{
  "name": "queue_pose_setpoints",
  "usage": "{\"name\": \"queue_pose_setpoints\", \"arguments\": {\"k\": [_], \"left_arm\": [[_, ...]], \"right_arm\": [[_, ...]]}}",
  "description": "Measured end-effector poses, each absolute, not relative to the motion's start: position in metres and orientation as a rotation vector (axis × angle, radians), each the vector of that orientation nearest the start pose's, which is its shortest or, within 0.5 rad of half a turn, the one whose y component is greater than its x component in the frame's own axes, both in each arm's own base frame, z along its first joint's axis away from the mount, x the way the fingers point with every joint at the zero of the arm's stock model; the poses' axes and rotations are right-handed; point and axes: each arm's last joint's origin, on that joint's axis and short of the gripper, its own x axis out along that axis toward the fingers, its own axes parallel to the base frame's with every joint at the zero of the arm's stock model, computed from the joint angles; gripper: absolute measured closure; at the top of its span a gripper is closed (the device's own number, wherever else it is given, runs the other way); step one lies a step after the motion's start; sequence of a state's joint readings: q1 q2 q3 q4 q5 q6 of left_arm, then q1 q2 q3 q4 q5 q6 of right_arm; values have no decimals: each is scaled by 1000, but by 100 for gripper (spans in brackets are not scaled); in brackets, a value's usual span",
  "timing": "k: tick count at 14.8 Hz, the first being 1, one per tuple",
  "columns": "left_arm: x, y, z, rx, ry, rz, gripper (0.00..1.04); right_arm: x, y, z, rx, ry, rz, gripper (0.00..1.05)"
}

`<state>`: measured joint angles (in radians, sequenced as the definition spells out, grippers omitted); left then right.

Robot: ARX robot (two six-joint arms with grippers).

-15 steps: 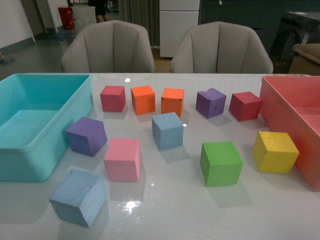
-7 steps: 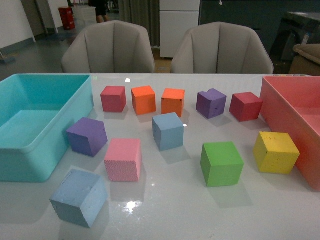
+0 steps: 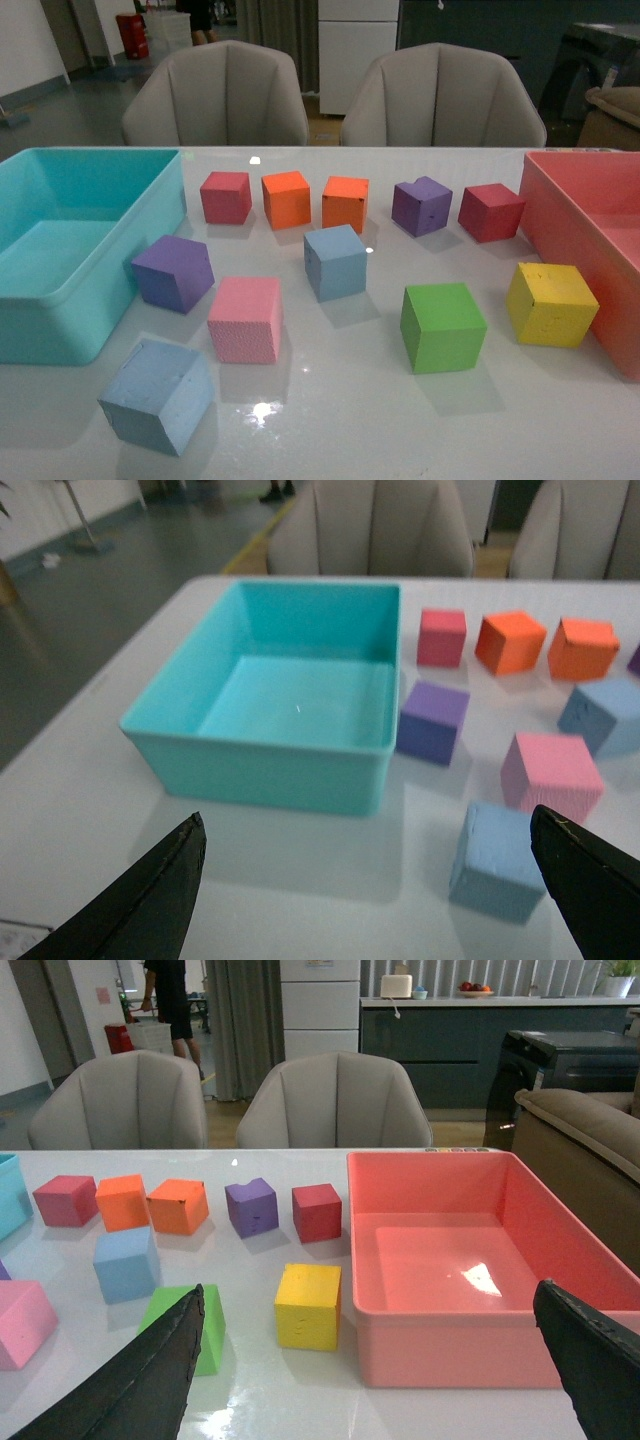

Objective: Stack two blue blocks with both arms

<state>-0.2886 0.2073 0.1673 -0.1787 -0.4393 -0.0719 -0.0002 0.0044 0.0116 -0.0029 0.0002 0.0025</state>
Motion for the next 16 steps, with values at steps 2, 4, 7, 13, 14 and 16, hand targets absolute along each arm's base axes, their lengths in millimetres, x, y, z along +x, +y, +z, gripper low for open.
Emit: {"name": "queue_pose_setpoints", "arguments": {"k": [2, 4, 7, 13, 14, 16], "left_arm": [[98, -23, 207, -5, 127, 165, 7], [98, -32, 214, -1, 121, 95, 7], [137, -37, 215, 2, 137, 30, 7], [247, -53, 173, 3, 492, -203, 7], [255, -56, 160, -6, 558, -231, 7], [264, -57, 143, -21, 626, -237, 7]], "right_arm": [[97, 0, 167, 2, -4, 0, 6], [97, 0, 167, 2, -4, 0, 6], [97, 0, 167, 2, -4, 0, 6], [97, 0, 167, 2, -4, 0, 6], [97, 0, 167, 2, -4, 0, 6], [97, 0, 167, 2, -4, 0, 6]]}}
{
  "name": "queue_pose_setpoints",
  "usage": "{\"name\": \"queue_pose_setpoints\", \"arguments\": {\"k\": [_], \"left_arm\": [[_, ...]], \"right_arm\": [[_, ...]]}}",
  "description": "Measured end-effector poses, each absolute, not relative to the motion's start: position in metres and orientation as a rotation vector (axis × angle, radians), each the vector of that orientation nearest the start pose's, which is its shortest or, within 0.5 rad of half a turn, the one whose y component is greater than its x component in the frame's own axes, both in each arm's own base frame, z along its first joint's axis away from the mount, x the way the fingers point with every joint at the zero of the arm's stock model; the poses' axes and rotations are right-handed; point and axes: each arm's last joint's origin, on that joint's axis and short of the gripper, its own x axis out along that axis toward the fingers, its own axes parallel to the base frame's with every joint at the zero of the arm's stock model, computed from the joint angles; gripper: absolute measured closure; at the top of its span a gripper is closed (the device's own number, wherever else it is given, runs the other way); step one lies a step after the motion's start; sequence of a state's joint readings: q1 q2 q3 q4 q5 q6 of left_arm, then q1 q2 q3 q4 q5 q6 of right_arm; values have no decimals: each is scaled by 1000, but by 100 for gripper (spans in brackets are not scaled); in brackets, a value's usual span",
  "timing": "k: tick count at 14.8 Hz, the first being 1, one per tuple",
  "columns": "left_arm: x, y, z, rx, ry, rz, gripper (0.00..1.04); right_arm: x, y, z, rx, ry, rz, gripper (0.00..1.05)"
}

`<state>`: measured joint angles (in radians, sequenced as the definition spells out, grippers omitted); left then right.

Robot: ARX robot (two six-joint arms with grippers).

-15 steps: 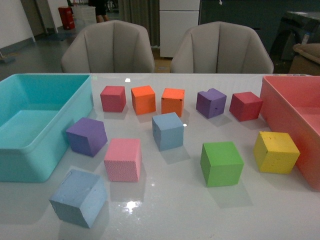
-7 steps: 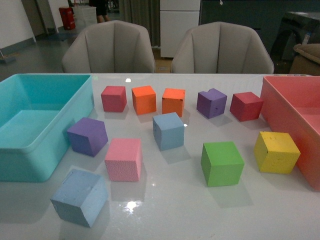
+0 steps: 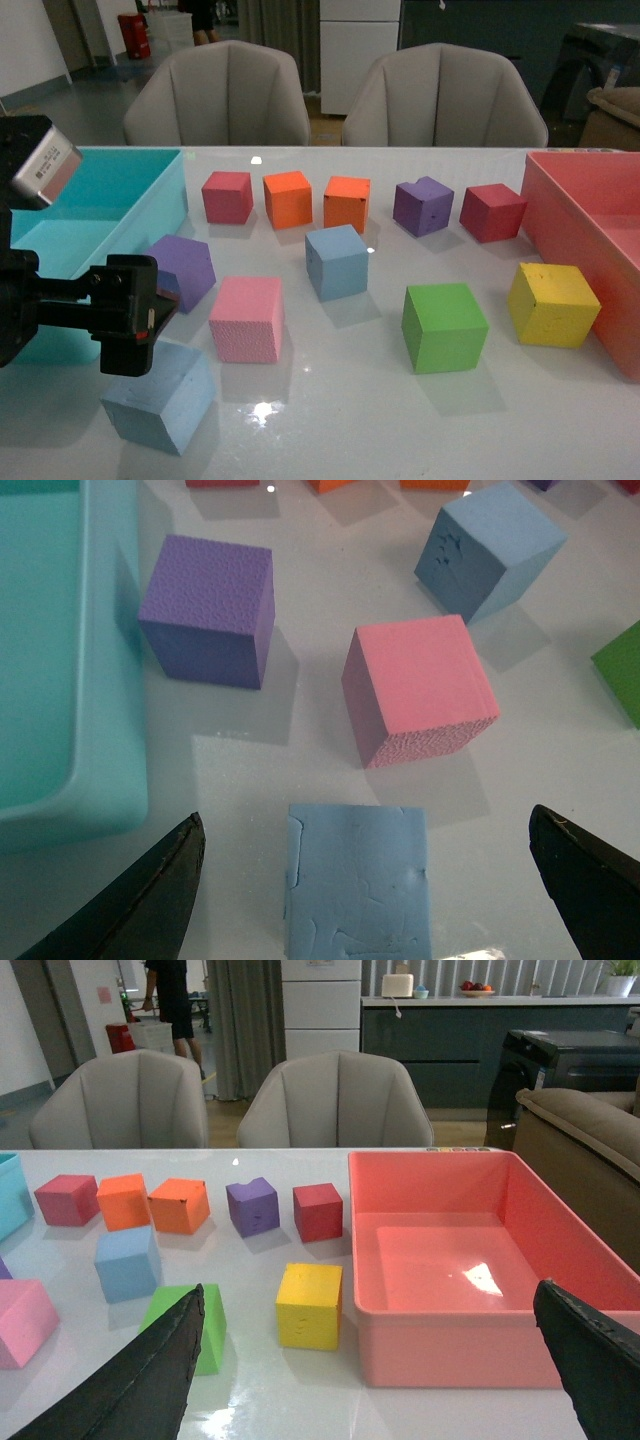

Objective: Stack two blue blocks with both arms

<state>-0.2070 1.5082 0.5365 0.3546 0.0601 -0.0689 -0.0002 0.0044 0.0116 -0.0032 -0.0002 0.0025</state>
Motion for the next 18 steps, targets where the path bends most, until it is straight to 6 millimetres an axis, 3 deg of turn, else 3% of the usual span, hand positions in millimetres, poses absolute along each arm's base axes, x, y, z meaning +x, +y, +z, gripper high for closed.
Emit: {"name": "queue_pose_setpoints", "arguments": {"k": [8, 18], "left_arm": [[269, -59, 118, -51, 710, -251, 7], [273, -66, 81, 33, 777, -243, 7]], "right_arm": [[97, 0, 167, 2, -4, 0, 6], [97, 0, 167, 2, -4, 0, 6]]}}
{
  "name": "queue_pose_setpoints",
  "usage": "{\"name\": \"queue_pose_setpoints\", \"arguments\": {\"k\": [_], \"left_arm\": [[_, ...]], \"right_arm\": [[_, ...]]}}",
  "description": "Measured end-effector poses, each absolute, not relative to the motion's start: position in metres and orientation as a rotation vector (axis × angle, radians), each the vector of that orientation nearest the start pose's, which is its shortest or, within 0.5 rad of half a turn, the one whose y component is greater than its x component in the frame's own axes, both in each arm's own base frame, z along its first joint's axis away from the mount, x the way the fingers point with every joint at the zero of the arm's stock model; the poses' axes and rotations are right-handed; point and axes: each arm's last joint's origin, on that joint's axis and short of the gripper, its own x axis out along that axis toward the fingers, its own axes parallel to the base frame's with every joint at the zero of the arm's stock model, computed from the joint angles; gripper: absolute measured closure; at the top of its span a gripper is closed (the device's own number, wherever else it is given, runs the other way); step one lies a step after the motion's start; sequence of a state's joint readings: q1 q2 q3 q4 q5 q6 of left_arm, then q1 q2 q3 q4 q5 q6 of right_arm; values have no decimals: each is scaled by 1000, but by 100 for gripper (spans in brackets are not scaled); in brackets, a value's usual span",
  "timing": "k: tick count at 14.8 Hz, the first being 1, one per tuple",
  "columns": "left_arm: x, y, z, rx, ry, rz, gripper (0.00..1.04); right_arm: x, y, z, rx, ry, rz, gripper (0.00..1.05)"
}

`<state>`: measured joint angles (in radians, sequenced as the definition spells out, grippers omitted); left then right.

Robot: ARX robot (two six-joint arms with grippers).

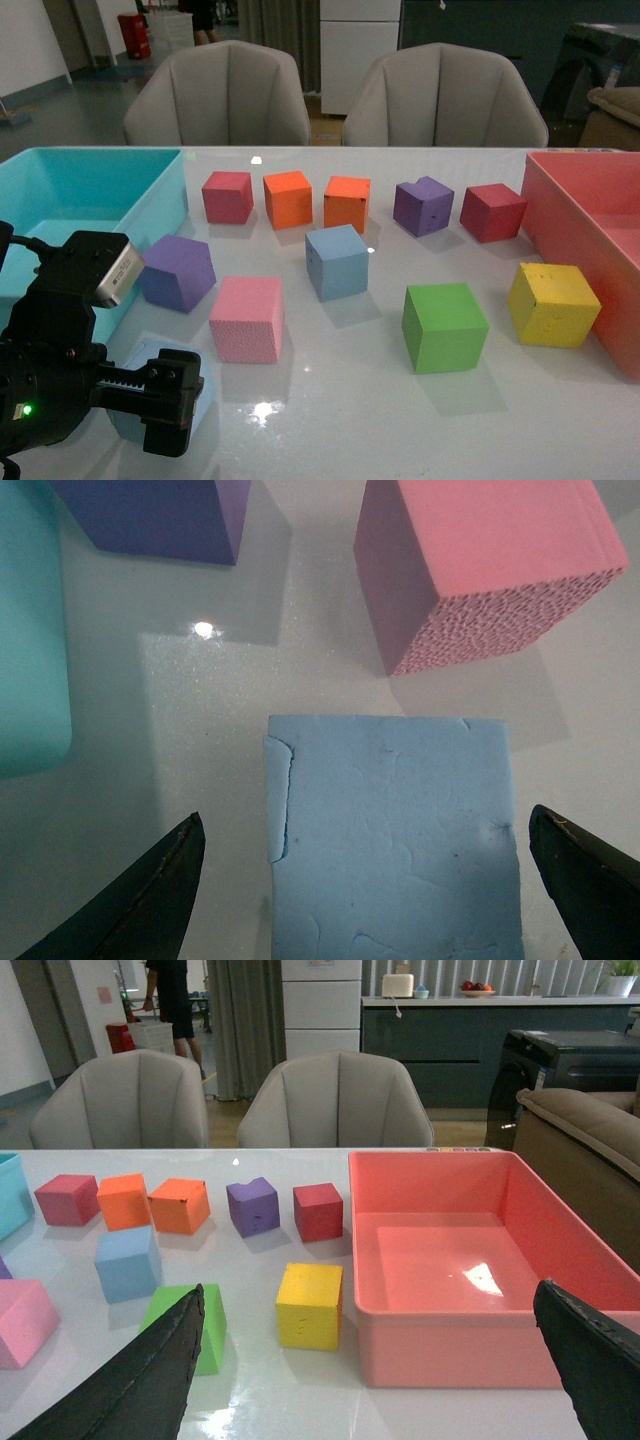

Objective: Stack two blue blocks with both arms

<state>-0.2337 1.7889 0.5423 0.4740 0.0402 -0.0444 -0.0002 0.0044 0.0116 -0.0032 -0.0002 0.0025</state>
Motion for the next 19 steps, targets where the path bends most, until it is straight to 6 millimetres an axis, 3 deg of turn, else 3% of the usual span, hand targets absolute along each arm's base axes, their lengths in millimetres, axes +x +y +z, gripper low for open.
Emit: {"name": "queue_pose_setpoints", "arguments": {"k": [6, 9, 11, 14, 16, 19], "left_arm": [[276, -69, 58, 38, 830, -233, 10], [276, -72, 61, 51, 822, -220, 40], [274, -77, 74, 68, 798, -219, 55], [270, -94, 111, 88, 727, -275, 61], [292, -120, 146, 109, 647, -312, 63], [332, -168, 164, 159, 644, -372, 63]], "right_arm": [[97, 0, 167, 2, -4, 0, 6], [97, 0, 167, 2, -4, 0, 6], [97, 0, 167, 2, -4, 0, 6], [97, 0, 167, 2, -4, 0, 6], [97, 0, 167, 2, -4, 0, 6], [97, 0, 167, 2, -4, 0, 6]]}}
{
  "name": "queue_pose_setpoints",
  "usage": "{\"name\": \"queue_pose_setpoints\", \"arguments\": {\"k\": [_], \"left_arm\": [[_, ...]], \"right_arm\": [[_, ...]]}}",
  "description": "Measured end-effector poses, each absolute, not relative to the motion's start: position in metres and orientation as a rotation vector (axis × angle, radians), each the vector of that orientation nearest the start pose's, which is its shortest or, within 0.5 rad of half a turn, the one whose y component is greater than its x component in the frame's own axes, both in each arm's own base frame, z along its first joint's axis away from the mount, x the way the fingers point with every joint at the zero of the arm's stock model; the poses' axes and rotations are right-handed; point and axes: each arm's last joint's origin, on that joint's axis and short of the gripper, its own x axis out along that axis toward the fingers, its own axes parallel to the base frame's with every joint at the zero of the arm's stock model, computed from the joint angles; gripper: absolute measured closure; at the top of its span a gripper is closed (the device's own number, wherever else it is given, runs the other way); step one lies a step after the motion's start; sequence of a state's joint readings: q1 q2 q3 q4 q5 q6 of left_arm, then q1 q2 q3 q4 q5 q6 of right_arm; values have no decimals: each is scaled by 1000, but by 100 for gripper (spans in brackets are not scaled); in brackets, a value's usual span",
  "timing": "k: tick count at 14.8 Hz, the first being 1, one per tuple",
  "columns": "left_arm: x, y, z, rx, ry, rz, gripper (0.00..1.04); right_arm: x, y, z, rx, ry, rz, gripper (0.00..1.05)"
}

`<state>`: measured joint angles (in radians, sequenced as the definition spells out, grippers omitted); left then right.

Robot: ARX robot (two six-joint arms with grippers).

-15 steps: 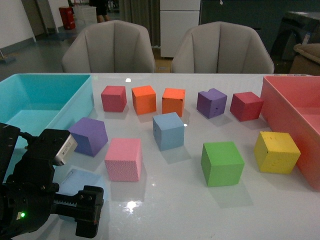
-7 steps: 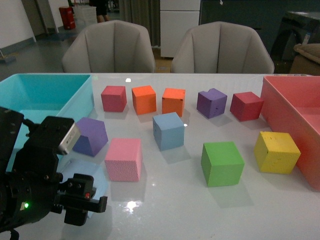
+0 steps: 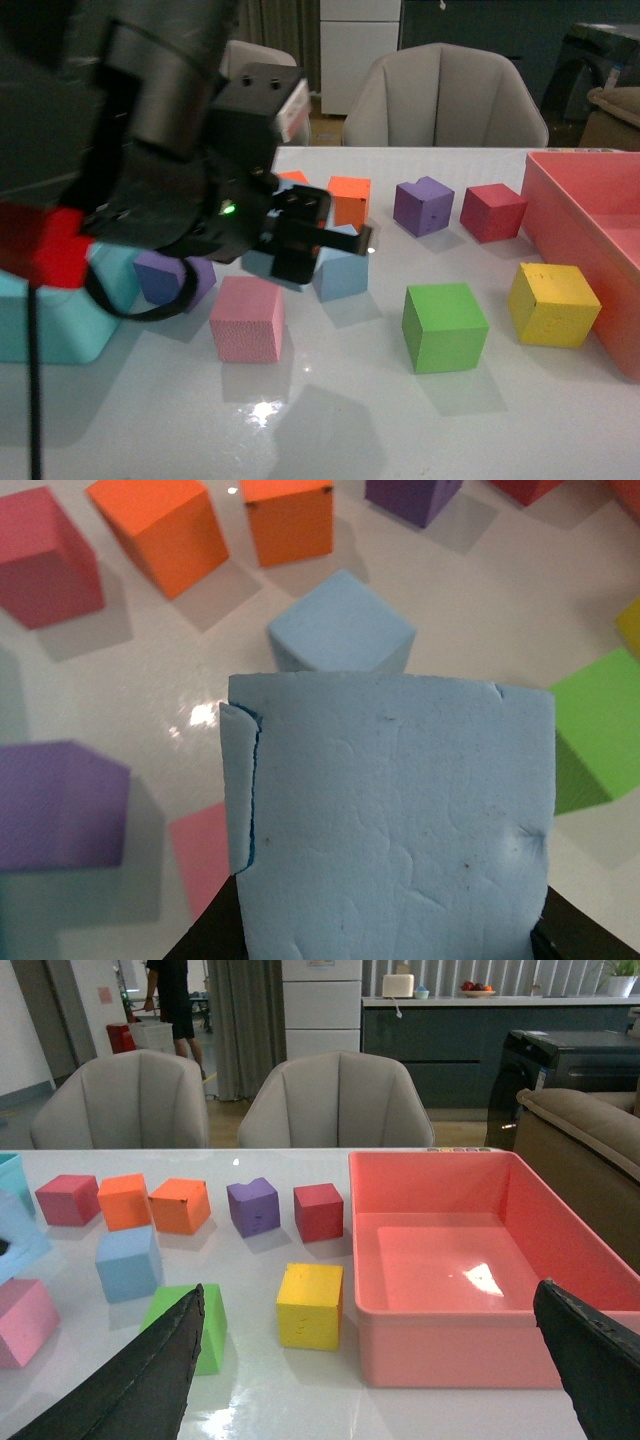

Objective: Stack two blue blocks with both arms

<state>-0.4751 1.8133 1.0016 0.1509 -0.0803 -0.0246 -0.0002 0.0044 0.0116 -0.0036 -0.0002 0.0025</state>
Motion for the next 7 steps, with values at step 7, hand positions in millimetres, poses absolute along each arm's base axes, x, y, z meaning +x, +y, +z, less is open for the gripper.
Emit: {"name": "queue_pose_setpoints", "arguments": {"k": [7], "left_arm": [[430, -242, 143, 171, 733, -245, 64]], "right_arm": [[97, 0, 167, 2, -4, 0, 6]]}}
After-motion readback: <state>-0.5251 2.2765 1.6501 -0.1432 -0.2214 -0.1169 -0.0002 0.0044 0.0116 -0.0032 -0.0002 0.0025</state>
